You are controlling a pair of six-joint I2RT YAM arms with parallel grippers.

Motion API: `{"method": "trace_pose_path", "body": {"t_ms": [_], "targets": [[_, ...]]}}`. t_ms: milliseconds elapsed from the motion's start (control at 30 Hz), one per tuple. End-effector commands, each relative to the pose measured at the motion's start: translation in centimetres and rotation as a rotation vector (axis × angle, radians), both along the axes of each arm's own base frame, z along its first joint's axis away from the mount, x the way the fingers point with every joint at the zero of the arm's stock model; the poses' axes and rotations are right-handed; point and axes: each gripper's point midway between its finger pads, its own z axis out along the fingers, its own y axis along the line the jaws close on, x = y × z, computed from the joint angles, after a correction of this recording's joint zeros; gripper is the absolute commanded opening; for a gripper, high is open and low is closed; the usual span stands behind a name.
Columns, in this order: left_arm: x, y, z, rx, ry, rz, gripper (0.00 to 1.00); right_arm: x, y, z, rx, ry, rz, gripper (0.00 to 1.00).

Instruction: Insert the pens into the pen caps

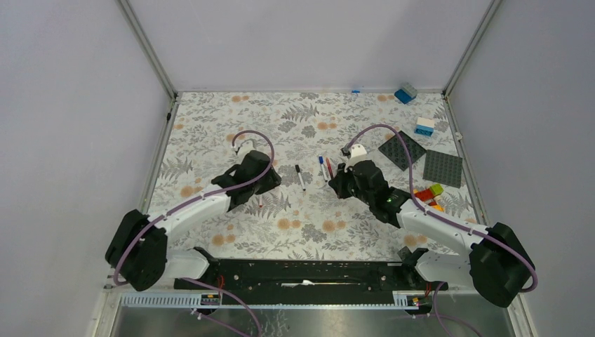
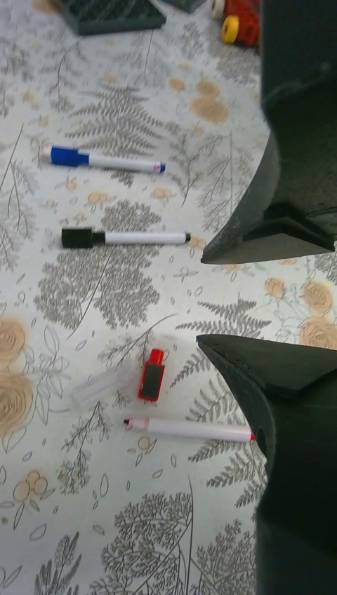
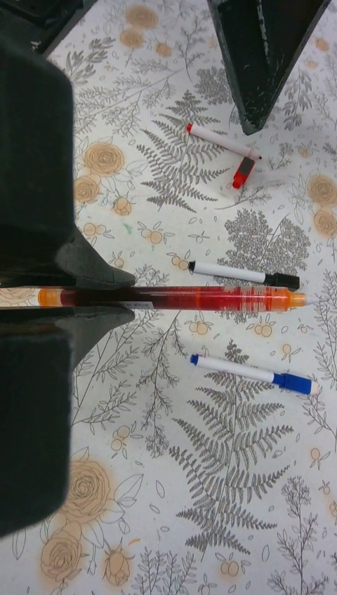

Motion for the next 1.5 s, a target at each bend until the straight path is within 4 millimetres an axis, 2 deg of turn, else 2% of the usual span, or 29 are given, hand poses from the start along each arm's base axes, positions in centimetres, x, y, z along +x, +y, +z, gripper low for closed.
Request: {"method": "trace_pose_path", "body": {"t_ms": [0, 333, 933, 1233, 1467], "targets": [[2.0, 1.3, 0.1, 0.073, -0.002, 0.054, 0.45, 1.0, -0.7, 0.7, -0.046, -0.057, -0.024, 0.0], [4.7, 3.0, -2.5, 0.156, 0.065, 0.11, 0.48, 1.6, -0.3, -0.6, -0.052, -0.006, 0.0, 0.0], [6.8, 3.2, -6.2, 0.243, 0.127, 0.115, 0.46, 1.8, -0.5, -0.8, -0.027, 0.013, 0.006, 0.0], [7.0, 3.3, -7.6, 0.283, 0.155, 0.109, 0.38, 1.7, -0.5, -0.8, -0.026, 0.013, 0.011, 0.0], [7.1, 3.2, -8.2, 0.293, 0.159, 0.091, 0.14, 1.7, -0.4, -0.8, -0.024, 0.015, 0.014, 0.0]]}}
